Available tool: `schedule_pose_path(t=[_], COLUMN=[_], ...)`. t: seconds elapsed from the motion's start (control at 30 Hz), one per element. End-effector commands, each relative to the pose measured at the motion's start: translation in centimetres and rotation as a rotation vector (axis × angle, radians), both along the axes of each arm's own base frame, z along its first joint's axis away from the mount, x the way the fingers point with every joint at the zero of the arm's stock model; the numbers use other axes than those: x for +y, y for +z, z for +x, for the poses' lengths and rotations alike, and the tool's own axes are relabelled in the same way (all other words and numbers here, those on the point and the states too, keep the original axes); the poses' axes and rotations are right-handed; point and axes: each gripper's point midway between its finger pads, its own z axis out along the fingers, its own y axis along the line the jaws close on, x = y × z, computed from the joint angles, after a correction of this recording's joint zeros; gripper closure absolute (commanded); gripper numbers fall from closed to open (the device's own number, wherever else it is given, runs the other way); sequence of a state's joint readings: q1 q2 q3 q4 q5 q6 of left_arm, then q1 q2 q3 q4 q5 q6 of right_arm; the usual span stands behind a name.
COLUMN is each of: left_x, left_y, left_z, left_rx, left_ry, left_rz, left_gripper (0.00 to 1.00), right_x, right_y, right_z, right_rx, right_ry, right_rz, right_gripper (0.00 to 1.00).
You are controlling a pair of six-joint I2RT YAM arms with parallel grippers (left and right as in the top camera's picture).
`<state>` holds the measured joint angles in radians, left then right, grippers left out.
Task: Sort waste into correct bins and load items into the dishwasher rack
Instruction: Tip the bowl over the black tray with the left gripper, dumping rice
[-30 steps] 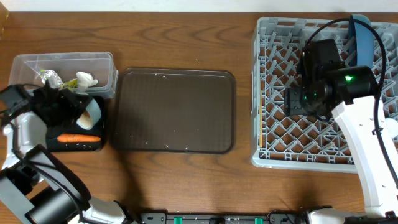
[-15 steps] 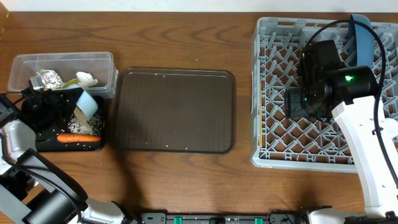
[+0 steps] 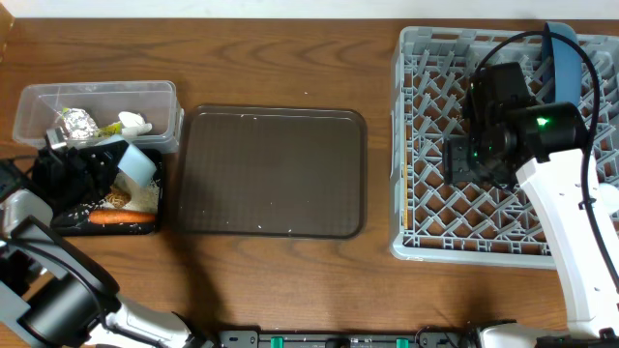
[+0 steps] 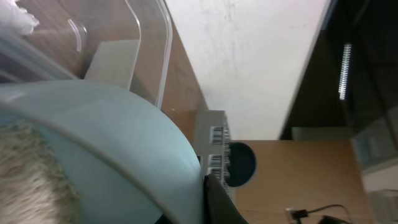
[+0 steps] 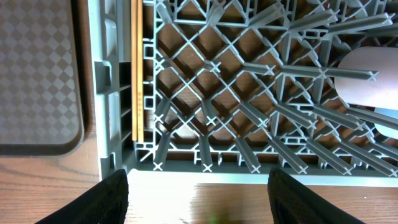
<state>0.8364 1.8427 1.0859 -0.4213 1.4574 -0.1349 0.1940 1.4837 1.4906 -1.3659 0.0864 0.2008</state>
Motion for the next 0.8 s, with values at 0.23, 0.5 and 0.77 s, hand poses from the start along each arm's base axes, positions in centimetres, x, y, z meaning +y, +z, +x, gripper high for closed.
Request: schedule_pose_path(t=[0.23,0.5,0.77], left_x=[-0.2,0.4,2.3], left_y=[0.8,1.0,0.6], left_z=[-0.4,-0.7,-1.1], left_rx=[-0.086,-0.026,-0.006], left_ry=[-0.026,0.002,0.058], left_rz=[-0.067,-0.14,-0.135], left_gripper=[0.94,0.94,0.94], right_x=[-0.4,-0.4,-0.5], right_y=[0.0,0.0,0.0], right_z=[-0.2,-0.3,-0.3], right_rx=[0.005,0.01,0.011], right_ry=[0.0,0.0,-0.001], right_rz=[-0.014,-0.015,-0.018], right_gripper=[0.32,0.32,0.32])
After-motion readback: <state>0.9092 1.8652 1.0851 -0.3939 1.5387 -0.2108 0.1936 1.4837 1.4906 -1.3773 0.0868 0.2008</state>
